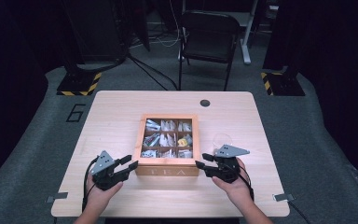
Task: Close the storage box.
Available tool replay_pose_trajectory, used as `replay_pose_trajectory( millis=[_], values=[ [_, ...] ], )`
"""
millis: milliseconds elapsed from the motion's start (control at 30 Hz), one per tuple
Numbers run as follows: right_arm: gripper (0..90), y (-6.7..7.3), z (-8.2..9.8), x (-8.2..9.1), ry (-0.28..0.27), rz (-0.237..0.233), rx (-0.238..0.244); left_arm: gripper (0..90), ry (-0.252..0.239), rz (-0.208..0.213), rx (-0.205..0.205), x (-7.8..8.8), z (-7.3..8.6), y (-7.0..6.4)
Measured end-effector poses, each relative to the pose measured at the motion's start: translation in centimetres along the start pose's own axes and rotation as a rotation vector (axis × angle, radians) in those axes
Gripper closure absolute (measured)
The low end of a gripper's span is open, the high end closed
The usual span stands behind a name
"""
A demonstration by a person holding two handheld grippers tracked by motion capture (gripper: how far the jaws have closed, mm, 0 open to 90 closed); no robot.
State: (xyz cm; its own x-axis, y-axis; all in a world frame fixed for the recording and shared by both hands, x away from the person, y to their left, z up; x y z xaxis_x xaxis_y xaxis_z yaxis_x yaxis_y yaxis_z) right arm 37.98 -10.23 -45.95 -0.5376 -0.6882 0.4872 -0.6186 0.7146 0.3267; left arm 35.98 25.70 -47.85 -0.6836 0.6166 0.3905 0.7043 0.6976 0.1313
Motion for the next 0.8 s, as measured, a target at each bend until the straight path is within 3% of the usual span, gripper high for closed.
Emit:
replay_pose_trajectory(
  millis=[400,800],
  values=[
    [50.3,-1.2,0.0,-0.1,-0.016,0.038,-0.004,56.1,-0.012,-0.020,0.037,-0.2,-0.5,1.2],
    [47.4,-1.7,0.2,-0.2,-0.032,0.065,0.013,52.9,-0.003,-0.083,0.095,-1.2,0.1,3.1]
  ],
)
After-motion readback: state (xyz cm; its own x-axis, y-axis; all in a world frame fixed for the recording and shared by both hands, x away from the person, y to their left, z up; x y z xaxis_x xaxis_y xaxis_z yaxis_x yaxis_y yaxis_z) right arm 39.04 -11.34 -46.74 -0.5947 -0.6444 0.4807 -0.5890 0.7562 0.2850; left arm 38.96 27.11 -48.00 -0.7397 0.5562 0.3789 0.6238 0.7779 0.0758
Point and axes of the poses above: each handheld gripper's, and its own axes: x roughly backward along the jaws, z roughly out of its underside, y roughly to its left, the point moved 3 cm from there along -x, roughly forward along the jaws, and after that the axes turned 13 degrees about -x, right-handed, at the moved point
